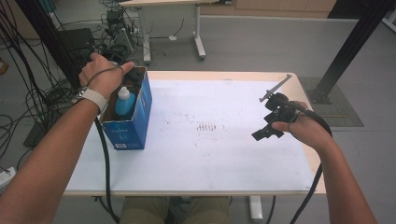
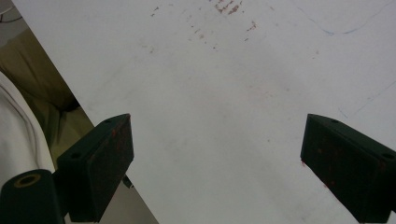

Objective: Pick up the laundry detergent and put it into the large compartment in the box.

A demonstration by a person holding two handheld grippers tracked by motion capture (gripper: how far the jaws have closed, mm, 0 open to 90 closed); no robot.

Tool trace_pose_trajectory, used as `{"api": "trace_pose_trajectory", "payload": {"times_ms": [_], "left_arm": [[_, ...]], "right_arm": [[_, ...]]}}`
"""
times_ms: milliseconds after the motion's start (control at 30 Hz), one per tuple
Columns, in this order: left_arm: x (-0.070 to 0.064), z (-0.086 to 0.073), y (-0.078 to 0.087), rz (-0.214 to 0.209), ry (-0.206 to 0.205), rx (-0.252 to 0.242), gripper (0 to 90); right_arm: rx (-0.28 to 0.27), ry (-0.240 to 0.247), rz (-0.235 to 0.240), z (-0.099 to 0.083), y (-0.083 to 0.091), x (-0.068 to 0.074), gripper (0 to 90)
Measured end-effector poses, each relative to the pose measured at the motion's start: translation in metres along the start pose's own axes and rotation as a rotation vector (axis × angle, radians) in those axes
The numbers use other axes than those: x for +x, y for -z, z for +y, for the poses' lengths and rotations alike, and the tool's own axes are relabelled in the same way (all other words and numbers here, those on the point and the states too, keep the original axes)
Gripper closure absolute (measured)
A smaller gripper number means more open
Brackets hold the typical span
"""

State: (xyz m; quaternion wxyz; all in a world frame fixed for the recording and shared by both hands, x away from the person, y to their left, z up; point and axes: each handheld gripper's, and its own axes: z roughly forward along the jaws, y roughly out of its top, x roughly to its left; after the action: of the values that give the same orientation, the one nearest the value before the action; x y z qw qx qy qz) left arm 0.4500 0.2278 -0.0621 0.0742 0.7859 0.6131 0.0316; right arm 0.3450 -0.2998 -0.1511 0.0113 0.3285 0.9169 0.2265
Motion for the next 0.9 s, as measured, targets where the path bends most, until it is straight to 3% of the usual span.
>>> {"api": "trace_pose_trajectory", "payload": {"times_ms": [233,467,700,900], "left_arm": [[0.001,-0.002,0.031,-0.026,-0.047,-0.058,6.2],[-0.012,0.0,0.054,-0.037,-0.143,-0.094,6.2],[-0.027,0.004,0.068,-0.062,-0.22,-0.107,6.2],[-0.037,0.009,0.075,-0.073,-0.262,-0.104,6.2]], "right_arm": [[-0.009,-0.013,-0.009,-0.006,0.006,0.001,9.4],[-0.015,-0.032,-0.013,-0.007,0.009,0.001,9.4],[-0.016,-0.036,-0.019,-0.007,0.011,0.003,9.4],[-0.02,-0.044,-0.028,-0.009,0.015,0.005,9.4]]}}
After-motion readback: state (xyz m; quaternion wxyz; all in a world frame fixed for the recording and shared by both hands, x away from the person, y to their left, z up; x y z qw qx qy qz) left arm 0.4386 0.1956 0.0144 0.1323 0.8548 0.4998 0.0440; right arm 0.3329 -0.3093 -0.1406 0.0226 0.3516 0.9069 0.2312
